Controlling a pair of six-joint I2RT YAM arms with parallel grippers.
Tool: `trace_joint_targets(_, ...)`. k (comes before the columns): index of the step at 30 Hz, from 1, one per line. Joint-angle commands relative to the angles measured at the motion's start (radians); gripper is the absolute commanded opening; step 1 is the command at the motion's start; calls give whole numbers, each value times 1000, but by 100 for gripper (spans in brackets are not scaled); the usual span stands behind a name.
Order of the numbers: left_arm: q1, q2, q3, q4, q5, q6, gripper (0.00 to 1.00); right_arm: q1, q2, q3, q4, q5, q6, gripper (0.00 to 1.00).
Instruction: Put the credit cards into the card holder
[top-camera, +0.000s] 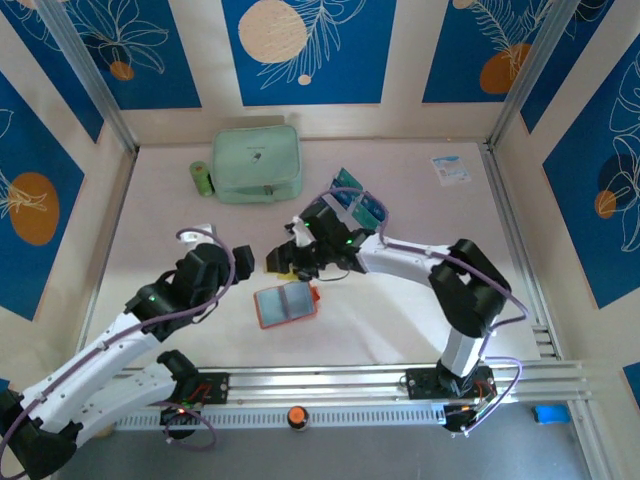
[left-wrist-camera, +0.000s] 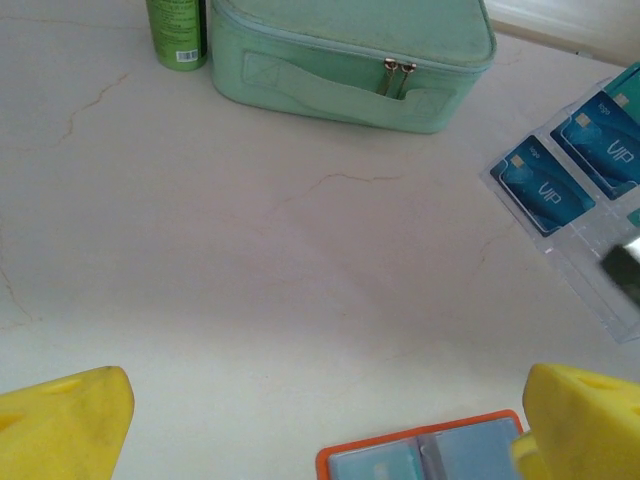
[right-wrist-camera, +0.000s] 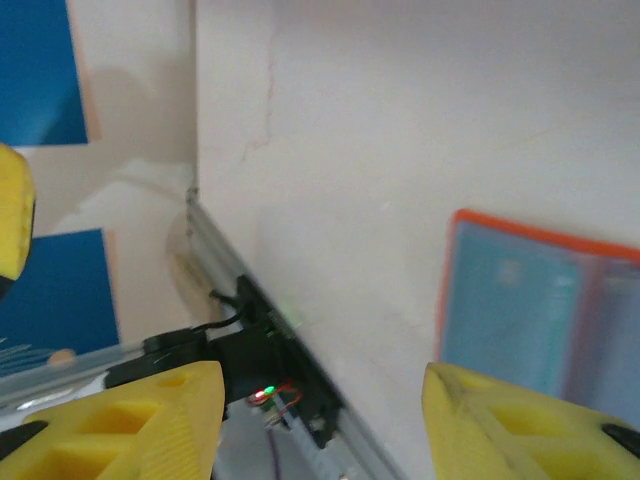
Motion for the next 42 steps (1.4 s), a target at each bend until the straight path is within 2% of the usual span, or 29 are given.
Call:
trace_joint_targets(1,4,7,-4,28,13,-13,100,-23,-60,-20,-247,168,-137,55)
trace_joint_targets(4,4,14,-7,39,24,-14,100,-20,-88,-7,-397,349,-225,56)
trace_joint_targets(7,4,24,-13,50,40,-16,100,-14,-87,-7,-470,451,-276,57)
trace_joint_targets(18,4,82,-13,79,86,-17,100,38,44,31,-479,490,-308,55)
trace_joint_targets(21,4,95,-14,86,97,-17,100,38,67,33,-472,495,-304,47)
trace_joint_targets(26,4,120,-23,107,127,-17,100,15,51,6,-472,519,-297,14)
trace_joint_targets(29,5,138,-30,120,143,-18,100,-6,16,-27,-468,519,-298,0)
trace_joint_targets(42,4,228,-50,187,218,-6,100,-138,-158,-227,-466,531,-312,0)
